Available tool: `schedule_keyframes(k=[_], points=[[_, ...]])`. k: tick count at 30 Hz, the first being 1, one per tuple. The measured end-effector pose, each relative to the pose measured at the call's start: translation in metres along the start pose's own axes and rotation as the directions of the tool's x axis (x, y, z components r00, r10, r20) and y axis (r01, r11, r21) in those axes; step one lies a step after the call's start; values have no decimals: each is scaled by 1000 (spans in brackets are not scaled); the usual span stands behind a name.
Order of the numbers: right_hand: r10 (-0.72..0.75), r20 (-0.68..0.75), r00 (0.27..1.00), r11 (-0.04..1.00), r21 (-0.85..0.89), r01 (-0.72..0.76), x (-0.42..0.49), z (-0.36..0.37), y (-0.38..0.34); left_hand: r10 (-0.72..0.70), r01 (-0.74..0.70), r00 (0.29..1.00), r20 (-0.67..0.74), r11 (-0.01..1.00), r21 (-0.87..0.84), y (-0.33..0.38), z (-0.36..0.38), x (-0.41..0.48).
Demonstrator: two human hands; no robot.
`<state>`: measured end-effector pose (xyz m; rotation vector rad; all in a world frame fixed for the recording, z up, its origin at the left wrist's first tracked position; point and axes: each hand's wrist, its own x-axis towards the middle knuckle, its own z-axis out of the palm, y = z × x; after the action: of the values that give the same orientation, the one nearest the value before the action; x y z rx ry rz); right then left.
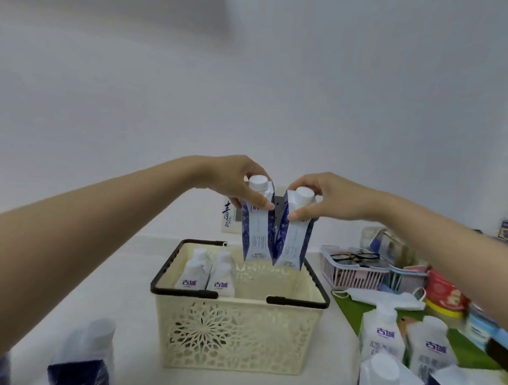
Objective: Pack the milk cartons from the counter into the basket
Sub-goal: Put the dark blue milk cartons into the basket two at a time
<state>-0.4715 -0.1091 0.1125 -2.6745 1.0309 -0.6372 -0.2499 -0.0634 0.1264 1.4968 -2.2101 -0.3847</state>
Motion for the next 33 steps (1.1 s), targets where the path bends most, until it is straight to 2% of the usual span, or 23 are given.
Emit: schedule_keyframes(k=[6, 13, 18, 23, 30, 33], points=[[-24, 120, 992, 997, -68, 32, 25, 55, 32, 26, -28, 1000, 13, 983, 183, -44, 42, 25], [4, 161, 987, 993, -117, 15, 36, 96, 58, 58, -50, 998, -38, 984, 173, -77, 82, 35], [23, 212, 977, 985, -173, 14, 38, 111, 71, 13, -4, 999, -37, 971, 241, -85, 103, 40], [30, 203, 979, 969, -247, 21, 36, 115, 80, -7, 13, 1000, -29, 980, 198, -82, 120, 45], [-5, 149, 989, 939, -339, 56, 35, 121, 84, -56, 60, 998, -21, 948, 311, -82, 132, 44], [4, 183, 983, 945, -323, 57, 35, 119, 82, -70, 68, 998, -5, 945, 319, -81, 133, 44]])
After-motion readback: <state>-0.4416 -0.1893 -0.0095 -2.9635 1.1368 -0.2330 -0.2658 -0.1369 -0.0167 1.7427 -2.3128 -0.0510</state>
